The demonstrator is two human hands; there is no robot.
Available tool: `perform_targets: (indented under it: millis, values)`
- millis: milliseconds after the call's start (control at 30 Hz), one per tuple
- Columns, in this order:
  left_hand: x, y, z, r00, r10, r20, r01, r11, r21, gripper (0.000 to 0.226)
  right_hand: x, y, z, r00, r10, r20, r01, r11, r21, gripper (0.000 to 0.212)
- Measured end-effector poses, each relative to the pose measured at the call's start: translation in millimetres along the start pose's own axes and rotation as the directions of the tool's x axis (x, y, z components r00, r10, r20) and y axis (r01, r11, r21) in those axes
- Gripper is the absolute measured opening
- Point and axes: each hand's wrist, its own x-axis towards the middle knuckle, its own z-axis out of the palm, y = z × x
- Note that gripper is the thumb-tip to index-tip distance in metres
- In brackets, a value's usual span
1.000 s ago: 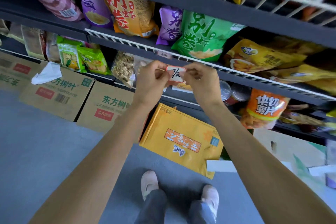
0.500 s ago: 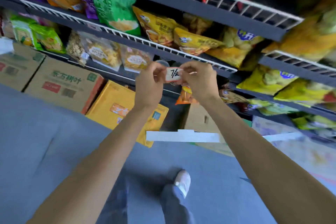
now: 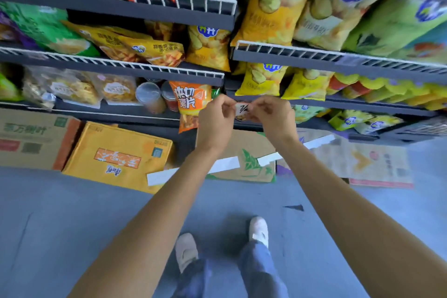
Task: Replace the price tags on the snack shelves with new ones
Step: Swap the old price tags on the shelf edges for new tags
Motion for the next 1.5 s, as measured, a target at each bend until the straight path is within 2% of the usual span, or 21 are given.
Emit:
perform_targets:
  millis: [167,267,333,433,500,567,700,933,1200,1400,1500]
  values:
    - [-11,57,71,0.99,0.13,0.053,-0.132,0.991,0.034,0.011,5,37,-97,0.999,0.003,-0.038,-0.002,0.999,0.037,0.027]
    - [-12,99,125,0.987,0.159,0.026,-0.16,0.987,0.025,0.01,17,56,-160,0.998,-0.03,-0.047,0.033,0.998,0.048,0.023]
    - [-12,124,164,0.981,0.193,-0.006,-0.192,0.978,0.081,0.01,29,69,-201,0.998,-0.046,-0.04,0.047,0.999,0.007,0.019]
    - [-9,156,217,0.97,0.241,-0.023,-0.236,0.961,0.144,0.01,47,89,-255,0.997,-0.053,-0.048,0.053,0.999,-0.003,0.028]
    - [-5,170,243,0.969,0.241,-0.062,-0.231,0.964,0.135,0.01,58,99,-281,0.997,-0.072,-0.025,0.071,0.997,-0.028,0.027]
    - [1,179,262,0.983,0.155,-0.099,-0.148,0.987,0.069,0.012,69,103,-298,0.995,-0.096,-0.023,0.095,0.994,-0.063,0.023]
    - [27,178,285,0.994,-0.052,-0.091,0.048,0.998,-0.043,0.02,93,113,-312,0.996,-0.071,-0.058,0.067,0.995,-0.073,0.017]
    - [86,165,301,0.989,-0.147,0.016,0.148,0.987,-0.058,0.045,136,125,-303,0.974,-0.197,-0.108,0.172,0.963,-0.208,0.021]
    - [98,140,314,0.989,-0.147,-0.012,0.139,0.955,-0.263,0.056,169,124,-289,0.974,-0.155,-0.168,0.129,0.979,-0.155,0.018]
    - [100,123,308,0.992,-0.12,-0.032,0.109,0.965,-0.239,0.054,180,119,-278,0.948,-0.295,-0.122,0.264,0.94,-0.218,0.017]
    - [100,119,303,0.998,-0.029,-0.054,0.022,0.991,-0.13,0.044,184,118,-272,0.916,-0.385,-0.111,0.349,0.902,-0.255,0.016]
